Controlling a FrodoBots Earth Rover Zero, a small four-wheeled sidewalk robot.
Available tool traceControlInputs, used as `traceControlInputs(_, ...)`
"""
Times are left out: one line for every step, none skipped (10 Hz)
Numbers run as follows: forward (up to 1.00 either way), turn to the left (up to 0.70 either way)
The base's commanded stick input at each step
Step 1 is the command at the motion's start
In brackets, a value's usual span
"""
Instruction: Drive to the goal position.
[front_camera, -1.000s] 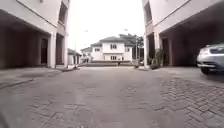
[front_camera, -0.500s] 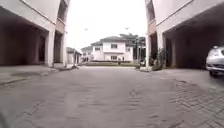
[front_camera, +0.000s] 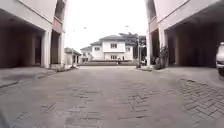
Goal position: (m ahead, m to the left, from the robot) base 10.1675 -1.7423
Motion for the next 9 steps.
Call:
traceControlInputs(0.7, 0.0)
traceControlInputs(0.7, 0.0)
traceControlInputs(0.7, 0.0)
traceControlInputs(0.7, 0.0)
traceControlInputs(0.7, 0.0)
traceControlInputs(0.7, 0.0)
traceControlInputs(0.7, 0.0)
traceControlInputs(0.7, 0.0)
traceControlInputs(0.7, 0.0)
